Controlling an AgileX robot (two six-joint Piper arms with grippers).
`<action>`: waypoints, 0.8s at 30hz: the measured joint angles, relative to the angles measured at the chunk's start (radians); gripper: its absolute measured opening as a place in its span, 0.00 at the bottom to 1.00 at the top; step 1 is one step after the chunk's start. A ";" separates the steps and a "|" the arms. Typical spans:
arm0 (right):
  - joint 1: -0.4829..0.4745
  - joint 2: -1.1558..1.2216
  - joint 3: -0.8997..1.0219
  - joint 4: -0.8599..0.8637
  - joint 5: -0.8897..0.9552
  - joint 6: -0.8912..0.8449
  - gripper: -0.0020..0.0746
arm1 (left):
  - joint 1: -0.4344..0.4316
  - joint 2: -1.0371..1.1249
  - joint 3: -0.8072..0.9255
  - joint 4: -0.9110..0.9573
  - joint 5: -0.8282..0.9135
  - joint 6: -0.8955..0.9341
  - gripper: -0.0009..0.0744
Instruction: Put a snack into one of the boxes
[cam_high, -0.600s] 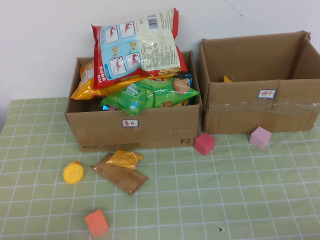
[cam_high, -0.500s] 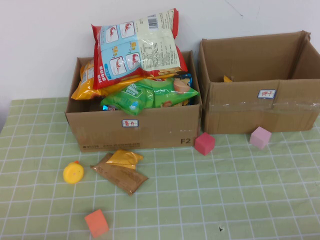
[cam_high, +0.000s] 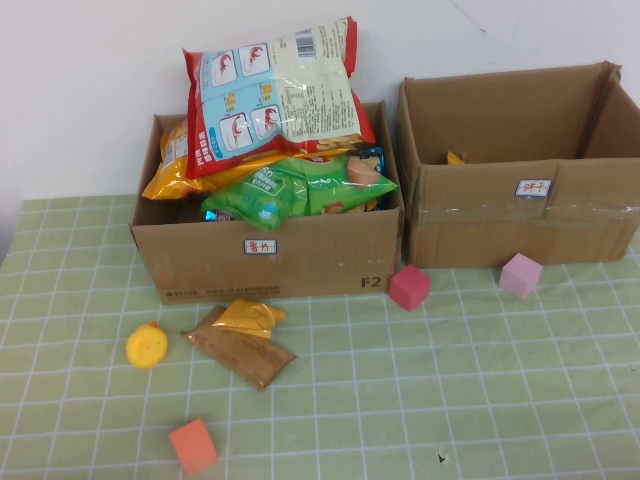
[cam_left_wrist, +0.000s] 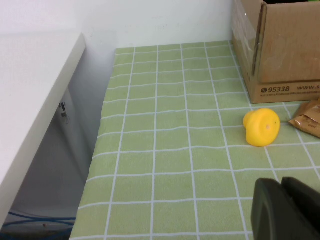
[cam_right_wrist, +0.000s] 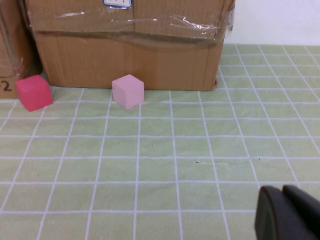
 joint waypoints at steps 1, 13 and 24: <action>0.000 0.000 0.000 0.000 0.000 0.000 0.02 | 0.000 0.000 0.000 0.000 0.000 0.000 0.01; 0.000 0.000 0.000 0.000 0.000 0.000 0.02 | 0.000 0.000 0.000 -0.004 0.000 0.000 0.01; 0.000 0.000 0.000 0.000 0.000 0.000 0.02 | 0.000 0.000 0.002 -0.629 -0.027 -0.074 0.01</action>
